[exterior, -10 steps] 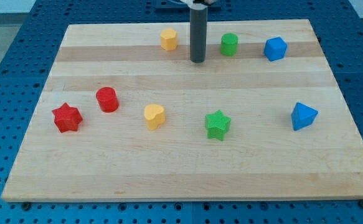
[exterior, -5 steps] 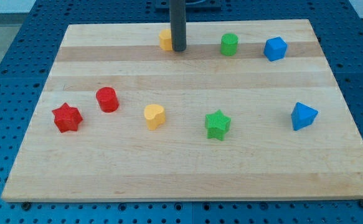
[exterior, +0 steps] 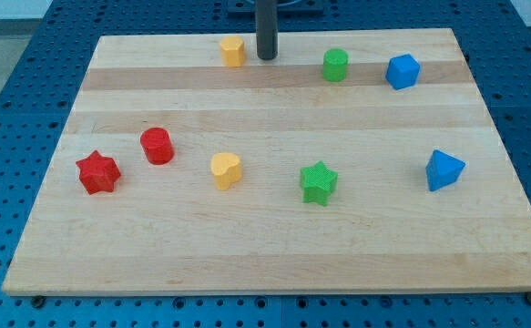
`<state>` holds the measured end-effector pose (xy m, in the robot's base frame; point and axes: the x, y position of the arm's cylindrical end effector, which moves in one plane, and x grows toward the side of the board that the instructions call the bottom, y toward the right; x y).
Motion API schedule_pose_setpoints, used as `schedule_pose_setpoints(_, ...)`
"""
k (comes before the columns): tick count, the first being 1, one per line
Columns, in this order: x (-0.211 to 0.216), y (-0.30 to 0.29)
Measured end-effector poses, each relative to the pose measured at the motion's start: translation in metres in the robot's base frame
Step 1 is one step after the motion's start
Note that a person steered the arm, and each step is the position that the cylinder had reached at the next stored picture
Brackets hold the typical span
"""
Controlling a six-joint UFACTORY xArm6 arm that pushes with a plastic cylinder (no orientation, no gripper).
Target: Move the yellow hexagon to the parallel left of the green circle
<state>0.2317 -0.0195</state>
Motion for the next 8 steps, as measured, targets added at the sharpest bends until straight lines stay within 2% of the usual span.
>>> schedule_pose_setpoints(2, 0.01, -0.025)
schedule_pose_setpoints(4, 0.01, -0.093)
schedule_pose_setpoints(7, 0.01, -0.111)
schedule_pose_setpoints(8, -0.018, -0.107)
